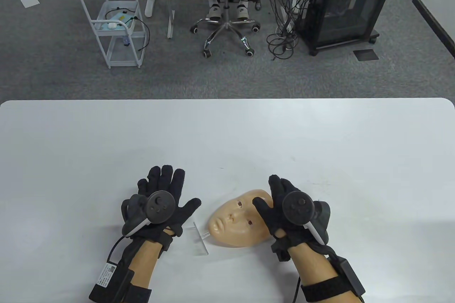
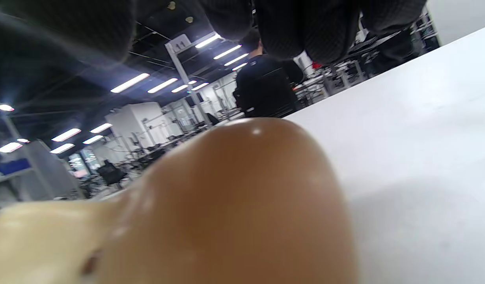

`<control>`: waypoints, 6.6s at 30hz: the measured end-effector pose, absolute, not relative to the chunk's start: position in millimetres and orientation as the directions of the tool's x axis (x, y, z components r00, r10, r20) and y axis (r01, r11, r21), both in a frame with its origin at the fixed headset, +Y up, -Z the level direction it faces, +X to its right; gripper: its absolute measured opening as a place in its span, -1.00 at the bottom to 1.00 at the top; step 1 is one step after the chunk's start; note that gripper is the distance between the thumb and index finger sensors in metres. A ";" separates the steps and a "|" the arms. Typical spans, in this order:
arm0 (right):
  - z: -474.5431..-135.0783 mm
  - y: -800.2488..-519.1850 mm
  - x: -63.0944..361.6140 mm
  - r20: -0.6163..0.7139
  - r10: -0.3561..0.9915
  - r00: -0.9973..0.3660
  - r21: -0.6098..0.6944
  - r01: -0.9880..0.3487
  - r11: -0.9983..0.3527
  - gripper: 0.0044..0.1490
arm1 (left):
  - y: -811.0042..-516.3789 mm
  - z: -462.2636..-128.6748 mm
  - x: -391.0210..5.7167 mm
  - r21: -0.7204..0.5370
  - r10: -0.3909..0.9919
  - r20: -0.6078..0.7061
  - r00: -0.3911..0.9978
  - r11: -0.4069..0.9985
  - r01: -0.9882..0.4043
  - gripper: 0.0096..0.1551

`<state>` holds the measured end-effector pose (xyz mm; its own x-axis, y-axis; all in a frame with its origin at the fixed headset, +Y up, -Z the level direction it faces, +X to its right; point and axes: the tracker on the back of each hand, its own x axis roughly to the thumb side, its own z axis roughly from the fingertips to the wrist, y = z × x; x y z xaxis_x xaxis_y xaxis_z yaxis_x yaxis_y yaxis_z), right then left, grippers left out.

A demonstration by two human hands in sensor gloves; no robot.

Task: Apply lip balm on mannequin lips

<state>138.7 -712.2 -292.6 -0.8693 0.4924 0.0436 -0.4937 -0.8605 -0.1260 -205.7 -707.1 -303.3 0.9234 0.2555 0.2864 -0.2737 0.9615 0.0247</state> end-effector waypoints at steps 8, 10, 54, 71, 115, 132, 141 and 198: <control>-311.3 -740.7 145.8 -0.154 0.680 -0.716 0.041 -0.693 -0.720 0.08 | -706.6 -302.6 -204.3 0.020 0.260 0.291 0.921 0.961 -0.277 0.10; -315.6 -745.7 146.3 -0.192 0.720 -0.667 0.064 -0.741 -0.669 0.07 | -705.5 -301.9 -204.1 0.025 0.261 0.293 0.920 0.960 -0.280 0.10; -466.6 -727.2 32.7 -0.077 0.595 -0.800 0.644 -0.496 -0.582 -0.40 | -700.4 -300.6 -211.7 -0.026 0.319 0.281 0.905 0.945 -0.325 0.08; -474.3 -750.1 24.7 -0.058 0.528 -0.847 0.619 -0.446 -0.647 -0.38 | -698.9 -298.3 -205.7 -0.026 0.307 0.294 0.905 0.949 -0.314 0.07; -346.7 -700.7 233.7 -0.029 -0.052 -0.998 0.413 0.036 -0.910 -0.02 | -700.7 -298.2 -203.2 -0.043 0.323 0.300 0.898 0.945 -0.325 0.05; -311.4 -684.1 189.2 0.174 0.589 -0.789 0.193 -0.559 -0.806 -0.26 | -705.7 -296.9 -196.8 -0.068 0.379 0.301 0.875 0.924 -0.377 0.04; -289.7 -685.3 135.0 0.284 0.848 -0.447 0.228 -0.828 -0.512 -0.22 | -697.3 -287.8 -190.3 0.029 0.507 0.393 0.767 0.827 -0.561 -0.01; -283.4 -697.9 186.7 0.178 0.706 -0.686 -0.020 -0.720 -0.694 -0.31 | -696.0 -285.1 -197.7 -0.224 0.939 0.341 0.032 0.115 -0.968 -0.50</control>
<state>186.7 -697.9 -283.4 -0.6856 0.7058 0.1782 -0.7197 -0.6940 -0.0201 -197.7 -696.0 -285.1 0.0324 0.9394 0.3412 -0.9678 0.1148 -0.2242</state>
